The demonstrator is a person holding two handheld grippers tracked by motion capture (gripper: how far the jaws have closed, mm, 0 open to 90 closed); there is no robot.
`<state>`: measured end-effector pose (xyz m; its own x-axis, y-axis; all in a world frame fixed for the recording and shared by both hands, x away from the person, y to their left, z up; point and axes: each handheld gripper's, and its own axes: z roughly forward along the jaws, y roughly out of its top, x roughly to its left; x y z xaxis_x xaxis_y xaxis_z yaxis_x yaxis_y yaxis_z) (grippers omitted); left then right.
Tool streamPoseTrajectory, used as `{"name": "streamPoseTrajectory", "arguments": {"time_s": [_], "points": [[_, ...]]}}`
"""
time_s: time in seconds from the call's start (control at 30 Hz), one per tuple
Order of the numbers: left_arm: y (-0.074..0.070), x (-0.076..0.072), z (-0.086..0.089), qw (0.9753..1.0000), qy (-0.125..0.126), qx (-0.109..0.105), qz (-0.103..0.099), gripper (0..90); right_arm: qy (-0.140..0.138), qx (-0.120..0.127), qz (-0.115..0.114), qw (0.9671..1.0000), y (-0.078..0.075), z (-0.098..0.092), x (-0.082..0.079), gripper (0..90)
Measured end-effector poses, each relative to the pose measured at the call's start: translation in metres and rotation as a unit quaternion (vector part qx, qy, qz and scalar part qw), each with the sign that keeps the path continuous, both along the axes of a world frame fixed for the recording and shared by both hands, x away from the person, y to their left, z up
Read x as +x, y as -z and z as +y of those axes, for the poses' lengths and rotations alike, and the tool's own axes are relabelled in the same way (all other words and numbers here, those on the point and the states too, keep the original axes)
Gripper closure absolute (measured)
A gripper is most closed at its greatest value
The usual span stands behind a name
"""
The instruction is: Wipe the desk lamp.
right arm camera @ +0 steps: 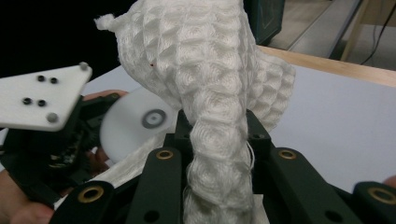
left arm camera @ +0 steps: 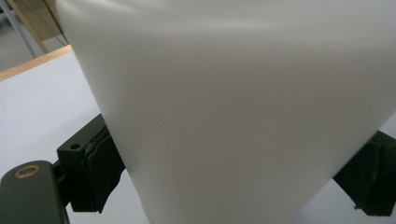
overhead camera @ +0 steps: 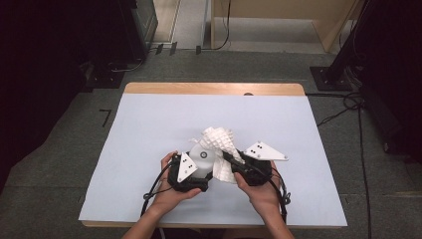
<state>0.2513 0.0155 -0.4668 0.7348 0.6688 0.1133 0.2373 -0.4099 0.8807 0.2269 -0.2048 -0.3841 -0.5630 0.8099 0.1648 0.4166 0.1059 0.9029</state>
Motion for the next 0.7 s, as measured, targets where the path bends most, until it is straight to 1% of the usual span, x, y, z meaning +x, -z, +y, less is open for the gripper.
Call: {"name": "streamPoseTrajectory", "arguments": {"time_s": [0.1,0.13,0.17,0.2,0.23,0.27,0.3,0.33,0.37,0.43,0.47,0.53,0.57,0.63,0.7], "points": [[-0.002,-0.004,-0.003,1.0,0.007,0.0,-0.005,8.5,-0.015,-0.012,0.004,0.9998,-0.005,0.011,-0.003,74.1],[-0.003,-0.005,-0.003,0.9999,0.013,-0.004,-0.005,8.5,-0.018,-0.019,0.009,0.9996,-0.004,0.015,-0.003,74.1],[-0.005,-0.006,-0.002,0.9999,0.013,-0.004,-0.002,8.5,-0.021,-0.029,0.014,0.9992,-0.003,0.018,-0.003,73.7],[-0.006,-0.005,-0.002,0.9998,0.014,-0.008,0.007,8.5,-0.018,-0.038,0.014,0.999,-0.001,0.02,-0.003,73.4],[-0.008,-0.005,0.0,0.9993,0.022,-0.022,0.022,8.5,-0.012,-0.044,0.011,0.9989,0.0,0.021,-0.003,73.5],[-0.01,-0.005,0.002,0.9983,0.032,-0.036,0.032,8.5,-0.009,-0.039,0.011,0.9991,-0.001,0.019,-0.002,73.7],[-0.011,-0.006,0.003,0.998,0.035,-0.043,0.032,8.6,-0.007,-0.03,0.014,0.9994,-0.002,0.016,-0.001,73.8],[-0.013,-0.007,0.002,0.9983,0.035,-0.039,0.028,8.6,-0.005,-0.024,0.019,0.9995,-0.003,0.013,0.0,74.0],[-0.014,-0.007,0.001,0.9983,0.035,-0.037,0.026,8.6,-0.001,-0.023,0.022,0.9995,-0.003,0.01,0.001,74.2],[-0.013,-0.007,0.0,0.9981,0.041,-0.035,0.029,8.6,0.003,-0.019,0.028,0.9994,-0.001,0.006,0.003,74.3],[-0.011,-0.007,0.0,0.998,0.043,-0.032,0.032,8.6,0.003,-0.015,0.035,0.9992,0.0,0.004,0.005,74.3],[-0.008,-0.007,-0.002,0.9983,0.046,-0.018,0.031,8.6,0.006,-0.023,0.048,0.9985,0.005,0.002,0.01,74.3],[-0.007,-0.007,-0.003,0.9984,0.046,-0.015,0.031,8.6,0.006,-0.025,0.056,0.9981,0.008,0.001,0.012,74.3],[-0.004,-0.007,-0.006,0.9985,0.046,0.001,0.031,8.6,0.008,-0.028,0.065,0.9975,0.012,-0.001,0.015,74.2],[-0.001,-0.008,-0.011,0.9984,0.043,0.016,0.033,8.7,0.004,-0.024,0.075,0.9969,0.015,-0.001,0.017,74.2]]}}
